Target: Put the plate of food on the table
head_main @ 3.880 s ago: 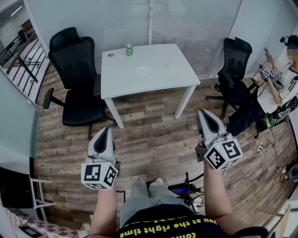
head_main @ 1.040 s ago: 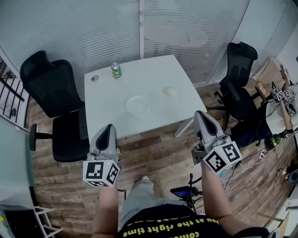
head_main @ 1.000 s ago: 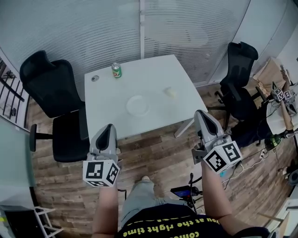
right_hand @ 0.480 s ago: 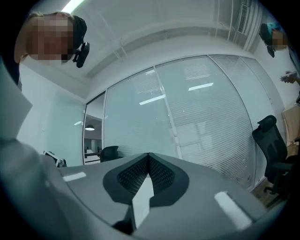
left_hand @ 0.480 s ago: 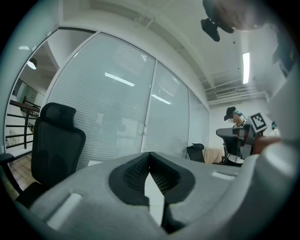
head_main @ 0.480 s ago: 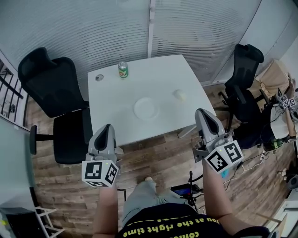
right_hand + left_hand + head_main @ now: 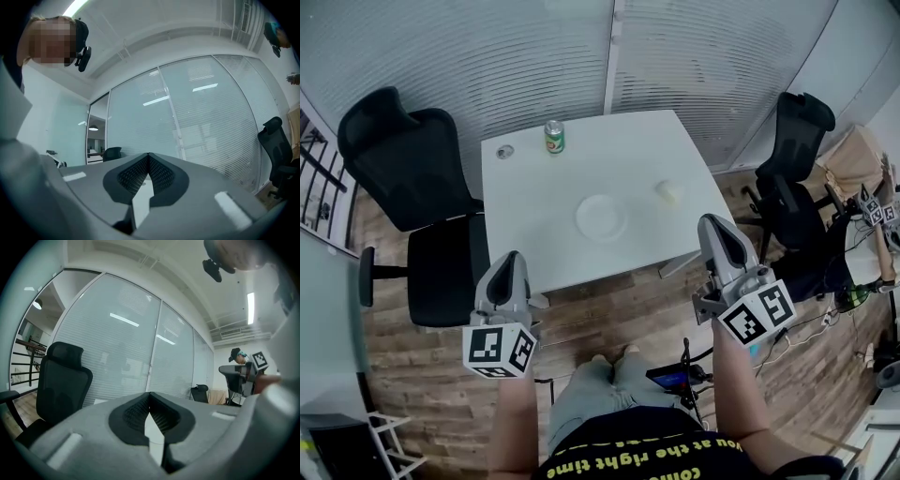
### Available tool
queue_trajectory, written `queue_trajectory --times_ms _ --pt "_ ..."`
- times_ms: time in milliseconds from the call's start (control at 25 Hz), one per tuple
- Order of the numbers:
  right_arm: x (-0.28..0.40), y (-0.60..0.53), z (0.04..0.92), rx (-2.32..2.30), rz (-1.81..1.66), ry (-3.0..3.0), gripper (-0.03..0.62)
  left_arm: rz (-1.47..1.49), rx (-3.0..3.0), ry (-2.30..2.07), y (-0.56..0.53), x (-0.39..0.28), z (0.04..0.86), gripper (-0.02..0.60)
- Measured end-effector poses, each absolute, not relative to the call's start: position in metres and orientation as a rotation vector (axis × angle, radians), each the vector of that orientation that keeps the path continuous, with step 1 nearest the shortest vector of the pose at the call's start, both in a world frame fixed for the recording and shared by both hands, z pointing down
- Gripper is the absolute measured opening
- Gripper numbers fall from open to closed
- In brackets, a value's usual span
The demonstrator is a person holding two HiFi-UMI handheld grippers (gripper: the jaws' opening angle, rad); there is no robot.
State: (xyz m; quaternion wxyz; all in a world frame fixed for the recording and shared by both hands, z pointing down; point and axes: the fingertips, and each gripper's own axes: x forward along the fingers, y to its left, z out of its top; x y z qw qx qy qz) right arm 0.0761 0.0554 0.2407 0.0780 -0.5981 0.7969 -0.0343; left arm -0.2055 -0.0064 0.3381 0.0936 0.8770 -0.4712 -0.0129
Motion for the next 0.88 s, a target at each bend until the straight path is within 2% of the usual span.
queue_trajectory --times_ms 440,880 --pt "0.093 0.034 0.251 -1.773 -0.120 2.390 0.006 -0.013 2.595 -1.413 -0.018 -0.188 0.348 0.000" --pt "0.125 -0.048 0.249 -1.709 -0.126 2.453 0.006 -0.025 2.560 -1.503 -0.082 -0.158 0.340 0.002"
